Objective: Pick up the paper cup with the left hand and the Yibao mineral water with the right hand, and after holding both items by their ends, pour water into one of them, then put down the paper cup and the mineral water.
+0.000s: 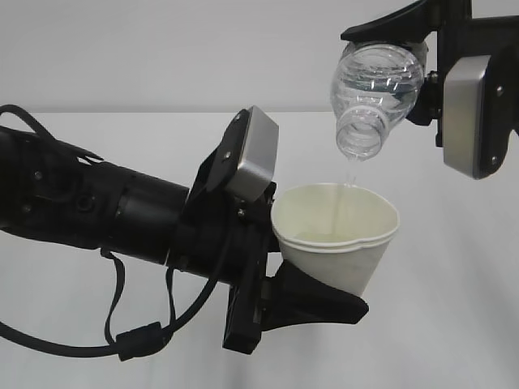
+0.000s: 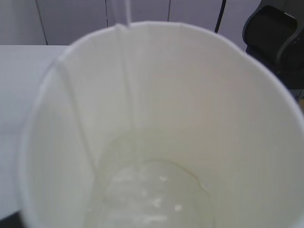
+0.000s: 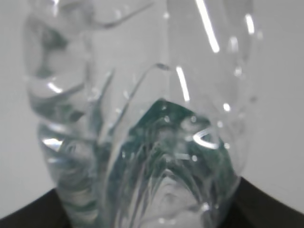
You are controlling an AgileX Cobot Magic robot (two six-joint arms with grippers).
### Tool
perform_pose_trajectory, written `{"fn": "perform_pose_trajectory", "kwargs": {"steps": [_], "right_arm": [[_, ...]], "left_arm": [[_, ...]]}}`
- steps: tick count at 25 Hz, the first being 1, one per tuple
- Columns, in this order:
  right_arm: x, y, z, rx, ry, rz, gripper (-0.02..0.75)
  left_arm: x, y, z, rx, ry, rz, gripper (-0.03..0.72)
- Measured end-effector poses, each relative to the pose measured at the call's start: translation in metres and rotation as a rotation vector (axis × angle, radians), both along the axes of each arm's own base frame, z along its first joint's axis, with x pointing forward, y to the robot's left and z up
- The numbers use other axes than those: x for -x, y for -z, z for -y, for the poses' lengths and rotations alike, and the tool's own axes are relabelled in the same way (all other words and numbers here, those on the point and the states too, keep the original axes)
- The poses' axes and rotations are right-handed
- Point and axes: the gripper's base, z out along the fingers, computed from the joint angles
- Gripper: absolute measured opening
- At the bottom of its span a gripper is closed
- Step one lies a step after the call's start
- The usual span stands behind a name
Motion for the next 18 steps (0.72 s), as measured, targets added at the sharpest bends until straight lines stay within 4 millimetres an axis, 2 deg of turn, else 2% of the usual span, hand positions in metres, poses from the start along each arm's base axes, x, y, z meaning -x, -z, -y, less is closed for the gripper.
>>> {"fn": "perform_pose_trajectory", "kwargs": {"steps": [18], "right_arm": [[0.0,0.0,0.0,0.009,-0.003,0.011,0.423]], "left_arm": [[0.0002,0.0004,-0.0002,-0.004,0.003,0.003,0.428]]}}
